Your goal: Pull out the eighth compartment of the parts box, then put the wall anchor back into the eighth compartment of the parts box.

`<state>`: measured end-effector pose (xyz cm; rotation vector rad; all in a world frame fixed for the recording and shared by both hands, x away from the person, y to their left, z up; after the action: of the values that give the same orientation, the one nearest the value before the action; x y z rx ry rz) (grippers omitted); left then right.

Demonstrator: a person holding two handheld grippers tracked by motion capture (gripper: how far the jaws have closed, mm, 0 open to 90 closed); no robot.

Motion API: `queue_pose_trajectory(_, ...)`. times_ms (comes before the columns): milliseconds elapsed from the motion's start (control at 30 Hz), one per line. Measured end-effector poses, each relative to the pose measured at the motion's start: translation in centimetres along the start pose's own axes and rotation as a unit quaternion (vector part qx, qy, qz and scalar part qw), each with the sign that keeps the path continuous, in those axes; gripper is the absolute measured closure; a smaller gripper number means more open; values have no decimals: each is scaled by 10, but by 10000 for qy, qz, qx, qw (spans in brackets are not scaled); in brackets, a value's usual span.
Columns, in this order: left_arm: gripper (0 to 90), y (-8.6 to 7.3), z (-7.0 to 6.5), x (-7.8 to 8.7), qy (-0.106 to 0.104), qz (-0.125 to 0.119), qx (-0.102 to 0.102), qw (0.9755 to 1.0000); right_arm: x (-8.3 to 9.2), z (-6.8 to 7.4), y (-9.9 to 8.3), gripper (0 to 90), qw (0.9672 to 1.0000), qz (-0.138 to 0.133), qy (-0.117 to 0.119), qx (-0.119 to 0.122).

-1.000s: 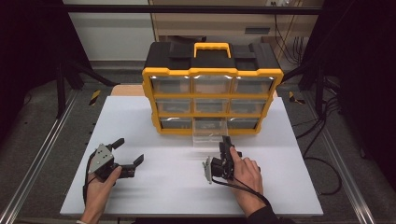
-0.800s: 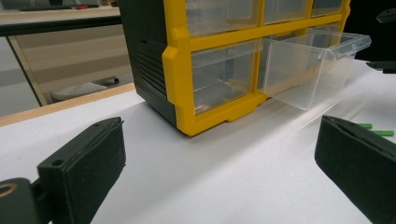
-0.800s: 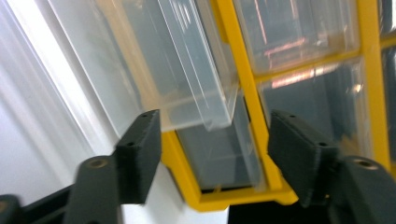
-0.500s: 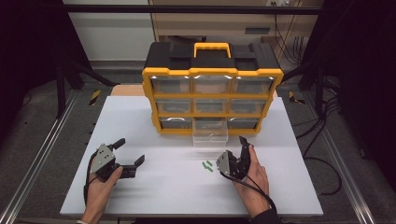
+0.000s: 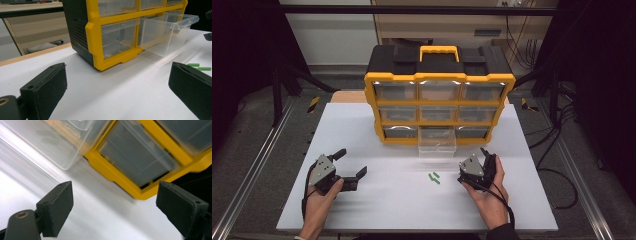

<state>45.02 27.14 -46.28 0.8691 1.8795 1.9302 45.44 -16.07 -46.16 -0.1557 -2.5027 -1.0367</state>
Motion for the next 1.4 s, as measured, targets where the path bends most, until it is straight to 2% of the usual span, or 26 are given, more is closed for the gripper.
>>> queue_pose_trajectory(33, 14, 0, 0, 0, 0, 7, -3, 10000, 0, -1, -2, 139, 9997, 18, 97, -204)
queue_pose_trajectory(100, 14, 0, 0, 0, 6, 4, -8, 10000, -1, -4, -3, 139, 9990, -26, 246, -379)
queue_pose_trajectory(200, 14, 0, 0, 0, 10, 10, 4, 10000, -2, -8, -6, 139, 9958, -57, 518, -751)
queue_pose_trajectory(267, 13, -1, 1, 0, 20, 19, 2, 10000, -3, -10, -8, 132, 9936, -63, 661, -916)
queue_pose_trajectory(467, 13, -2, 1, 0, 15, 59, -19, 10000, -3, -14, -11, 120, 9890, -82, 861, -1202)
queue_pose_trajectory(600, 13, 0, 1, 2, 52, 9, -33, 10000, -1, -17, -13, 122, 9844, -88, 1020, -1434)
queue_pose_trajectory(733, 13, 1, 1, 2, 69, -11, -28, 10000, 0, -19, -14, 133, 9820, -21, 1174, -1479)
queue_pose_trajectory(767, 13, 0, 1, 2, 76, -3, -24, 10000, 1, -20, -15, 132, 9775, 29, 1331, -1639)
queue_pose_trajectory(800, 13, 0, 1, 2, 89, -7, -14, 10000, 1, -20, -15, 132, 9775, 29, 1331, -1639)
queue_pose_trajectory(833, 13, 0, 1, 2, 96, 7, -33, 9999, 1, -20, -15, 128, 9752, 21, 1392, -1722)
queue_pose_trajectory(867, 13, 0, 1, 3, 108, 13, -43, 9999, 2, -20, -15, 119, 9740, 74, 1521, -1674)
queue_pose_trajectory(967, 13, 0, 2, 4, 150, 19, -63, 9999, 2, -17, -15, 115, 9723, 157, 1652, -1647)
queue_pose_trajectory(1000, 13, 0, 2, 4, 160, 19, -64, 9998, 2, -17, -15, 117, 9734, 153, 1695, -1532)
queue_pose_trajectory(1033, 13, 0, 2, 4, 166, 21, -65, 9998, 3, -15, -13, 112, 9705, 177, 1836, -1553)
queue_pose_trajectory(1100, 13, 0, 3, 3, 170, 30, -87, 9998, 4, -14, -12, 111, 9697, 204, 1873, -1557)
queue_pose_trajectory(1133, 13, 0, 3, 3, 171, 30, -86, 9998, 3, -13, -12, 111, 9703, 194, 1895, -1490)
queue_pose_trajectory(1267, 13, 1, 3, 4, 138, -22, -69, 9999, 0, -9, -9, 110, 9671, 254, 2061, -1469)
queue_pose_trajectory(1367, 13, 3, 3, 4, 105, -75, -20, 9999, -1, -4, -7, 113, 9679, 350, 2095, -1342)
queue_pose_trajectory(1400, 13, 3, 3, 4, 93, -82, -6, 9999, 0, -3, -6, 114, 9668, 382, 2138, -1345)
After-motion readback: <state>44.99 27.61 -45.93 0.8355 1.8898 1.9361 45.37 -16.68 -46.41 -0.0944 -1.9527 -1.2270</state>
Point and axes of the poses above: each handheld gripper's, and its own axes: x roughly backward along the jaws, y roughly out of its top, z roughly to its left, the point moved 1 cm from there along -x, roughly forward along the jaws, and after that the axes turned 7 degrees about x, right-handed, at the moved point
